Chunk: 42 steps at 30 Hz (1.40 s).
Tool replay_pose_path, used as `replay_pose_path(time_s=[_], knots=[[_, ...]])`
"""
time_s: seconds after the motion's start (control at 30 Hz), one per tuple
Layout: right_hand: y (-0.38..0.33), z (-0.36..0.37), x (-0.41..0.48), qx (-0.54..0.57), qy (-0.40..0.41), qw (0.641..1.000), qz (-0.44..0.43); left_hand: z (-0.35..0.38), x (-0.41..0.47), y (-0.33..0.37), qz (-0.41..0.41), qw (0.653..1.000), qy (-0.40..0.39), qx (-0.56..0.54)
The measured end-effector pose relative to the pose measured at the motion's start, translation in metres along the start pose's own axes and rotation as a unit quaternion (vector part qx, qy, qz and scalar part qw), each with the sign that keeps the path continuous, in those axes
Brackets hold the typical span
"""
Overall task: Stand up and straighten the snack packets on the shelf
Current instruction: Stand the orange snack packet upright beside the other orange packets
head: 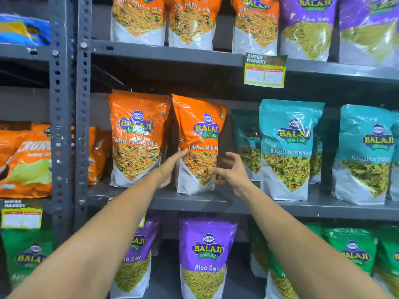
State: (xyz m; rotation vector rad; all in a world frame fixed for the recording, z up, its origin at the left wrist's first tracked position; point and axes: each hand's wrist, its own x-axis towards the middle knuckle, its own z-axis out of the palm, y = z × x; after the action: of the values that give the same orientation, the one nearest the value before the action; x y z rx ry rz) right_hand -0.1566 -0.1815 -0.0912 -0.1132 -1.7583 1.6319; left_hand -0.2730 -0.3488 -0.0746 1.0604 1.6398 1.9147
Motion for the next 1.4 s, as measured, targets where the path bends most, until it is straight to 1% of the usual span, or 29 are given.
replay_pose_path(time_s=[0.1, 0.17, 0.23, 0.27, 0.3, 0.37, 0.43, 0.53, 0.67, 0.73, 0.8, 0.83, 0.93, 1.0, 1.07, 1.17, 1.2, 1.3, 1.4], knots=[[0.004, 0.001, 0.002, -0.033, -0.024, 0.999, 0.002, 0.001, 0.005, -0.002, 0.005, 0.999, 0.038, -0.02], [0.002, -0.002, 0.002, -0.015, 0.002, 1.0, -0.013, -0.002, 0.009, -0.001, 0.025, 0.996, 0.083, -0.032], [-0.006, -0.007, 0.006, 0.0, 0.043, 0.999, -0.022, -0.008, 0.013, 0.002, 0.066, 0.983, 0.169, -0.007], [-0.01, -0.009, 0.01, 0.005, 0.057, 0.998, -0.022, -0.011, 0.014, 0.004, 0.09, 0.972, 0.218, 0.006], [-0.015, -0.009, 0.013, 0.01, 0.064, 0.998, -0.022, -0.013, 0.013, 0.004, 0.118, 0.961, 0.251, 0.016], [-0.024, -0.004, 0.018, 0.011, 0.069, 0.997, -0.033, -0.015, 0.013, 0.003, 0.176, 0.947, 0.264, 0.053], [-0.029, 0.004, 0.022, 0.002, 0.081, 0.996, -0.048, -0.017, 0.013, -0.001, 0.209, 0.932, 0.275, 0.11], [-0.029, 0.01, 0.024, 0.028, 0.112, 0.992, -0.052, -0.02, 0.013, -0.001, 0.264, 0.89, 0.308, 0.21], [-0.026, 0.01, 0.026, 0.112, 0.124, 0.986, -0.014, -0.024, 0.011, 0.001, 0.335, 0.806, 0.32, 0.368], [-0.027, 0.013, 0.029, 0.107, 0.114, 0.988, -0.007, -0.02, 0.011, 0.005, 0.346, 0.773, 0.322, 0.424], [-0.028, 0.014, 0.033, 0.101, 0.112, 0.989, -0.009, -0.018, 0.012, 0.006, 0.342, 0.752, 0.336, 0.452], [-0.028, 0.013, 0.034, 0.095, 0.117, 0.989, -0.014, -0.019, 0.011, 0.007, 0.329, 0.756, 0.351, 0.444], [-0.026, 0.003, 0.039, 0.053, 0.136, 0.989, -0.028, -0.024, 0.01, 0.005, 0.279, 0.79, 0.393, 0.379], [-0.027, -0.003, 0.042, 0.016, 0.12, 0.992, -0.038, -0.026, 0.009, 0.01, 0.246, 0.811, 0.387, 0.363], [-0.037, -0.004, 0.046, 0.015, 0.098, 0.994, -0.044, -0.027, 0.012, 0.024, 0.231, 0.835, 0.374, 0.331], [-0.059, -0.002, 0.056, 0.042, 0.099, 0.993, -0.056, -0.026, 0.016, 0.052, 0.235, 0.883, 0.347, 0.211], [-0.067, 0.0, 0.06, 0.042, 0.1, 0.992, -0.057, -0.024, 0.018, 0.061, 0.234, 0.89, 0.345, 0.186], [-0.08, 0.004, 0.068, 0.021, 0.115, 0.991, -0.063, -0.017, 0.02, 0.076, 0.221, 0.89, 0.356, 0.18], [-0.077, 0.004, 0.071, 0.029, 0.159, 0.983, -0.087, -0.018, 0.02, 0.078, 0.215, 0.902, 0.348, 0.14]])
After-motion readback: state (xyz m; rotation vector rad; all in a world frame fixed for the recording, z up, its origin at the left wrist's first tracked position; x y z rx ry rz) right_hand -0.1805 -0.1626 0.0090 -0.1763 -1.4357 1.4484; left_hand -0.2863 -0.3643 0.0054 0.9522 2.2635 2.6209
